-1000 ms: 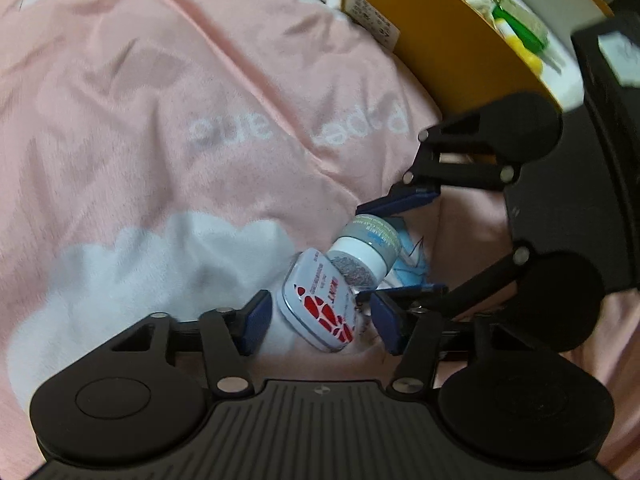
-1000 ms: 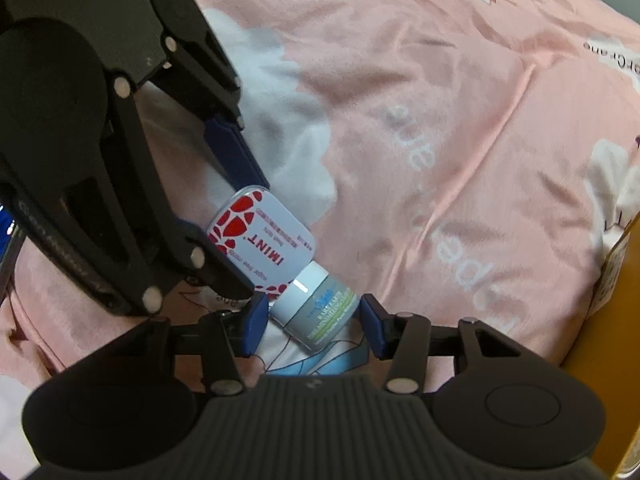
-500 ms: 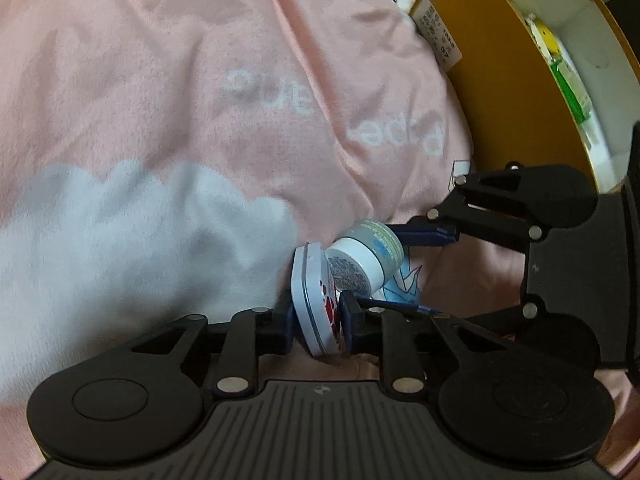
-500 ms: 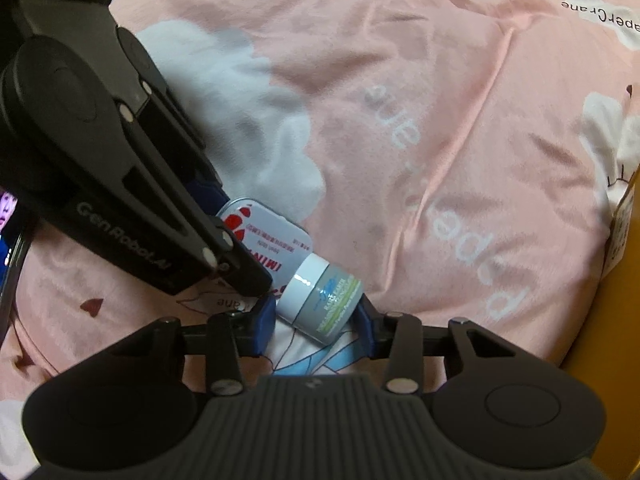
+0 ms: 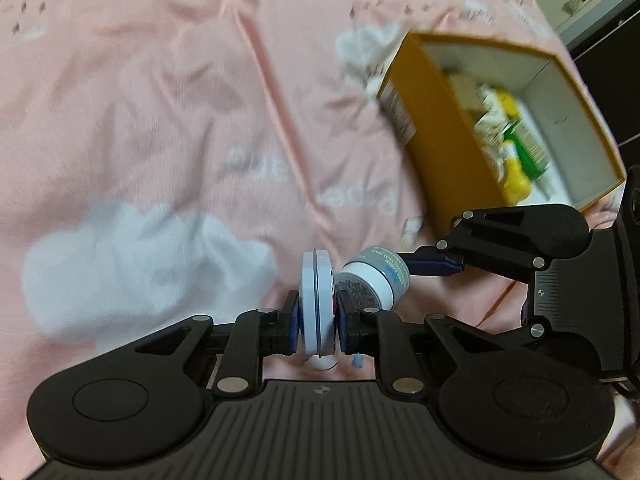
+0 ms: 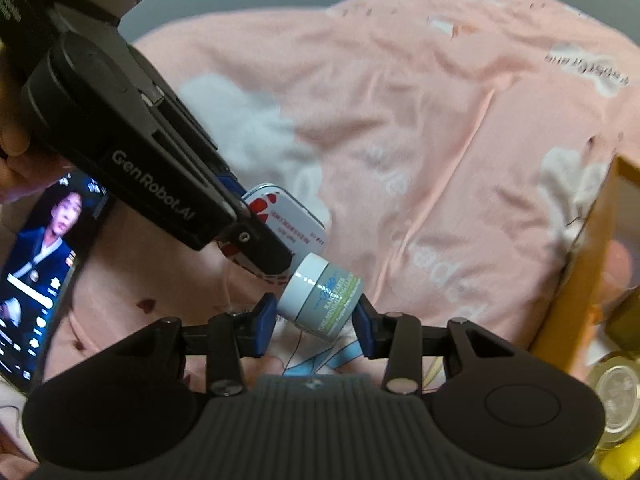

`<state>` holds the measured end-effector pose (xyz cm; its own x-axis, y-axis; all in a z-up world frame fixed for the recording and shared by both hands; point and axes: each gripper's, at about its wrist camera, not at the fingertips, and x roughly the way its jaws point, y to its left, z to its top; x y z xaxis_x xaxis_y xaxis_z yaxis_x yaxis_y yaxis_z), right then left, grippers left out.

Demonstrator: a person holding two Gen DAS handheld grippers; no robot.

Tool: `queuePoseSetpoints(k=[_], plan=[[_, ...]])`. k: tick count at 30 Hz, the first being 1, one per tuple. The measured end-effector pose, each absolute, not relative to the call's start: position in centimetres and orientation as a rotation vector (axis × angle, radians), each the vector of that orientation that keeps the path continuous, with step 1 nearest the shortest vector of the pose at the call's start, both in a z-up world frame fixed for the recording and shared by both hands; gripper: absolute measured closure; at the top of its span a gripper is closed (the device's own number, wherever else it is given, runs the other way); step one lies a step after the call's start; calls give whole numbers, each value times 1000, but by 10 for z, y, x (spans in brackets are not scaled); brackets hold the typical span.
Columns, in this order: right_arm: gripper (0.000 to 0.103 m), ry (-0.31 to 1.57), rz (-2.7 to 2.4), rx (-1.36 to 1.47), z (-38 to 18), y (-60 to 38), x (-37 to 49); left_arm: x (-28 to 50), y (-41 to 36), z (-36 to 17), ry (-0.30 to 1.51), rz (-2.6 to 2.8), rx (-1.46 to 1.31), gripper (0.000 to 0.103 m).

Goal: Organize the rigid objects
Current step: 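Carry the white jar and mint tin over the box with both tools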

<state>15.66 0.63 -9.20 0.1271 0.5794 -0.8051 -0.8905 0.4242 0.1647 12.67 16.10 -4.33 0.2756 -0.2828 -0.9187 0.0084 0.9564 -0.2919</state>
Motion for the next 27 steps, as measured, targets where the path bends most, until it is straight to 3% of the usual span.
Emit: queuePoseSetpoints(k=[14, 21, 27], plan=[[62, 727, 991, -339, -3, -68, 173, 139, 114, 21, 1067, -267, -240, 83], [62, 776, 843, -348, 19, -131, 207, 166, 73, 31, 996, -369, -281, 83], [62, 863, 695, -354, 19, -182, 239, 196, 28, 8, 988, -464, -353, 83]])
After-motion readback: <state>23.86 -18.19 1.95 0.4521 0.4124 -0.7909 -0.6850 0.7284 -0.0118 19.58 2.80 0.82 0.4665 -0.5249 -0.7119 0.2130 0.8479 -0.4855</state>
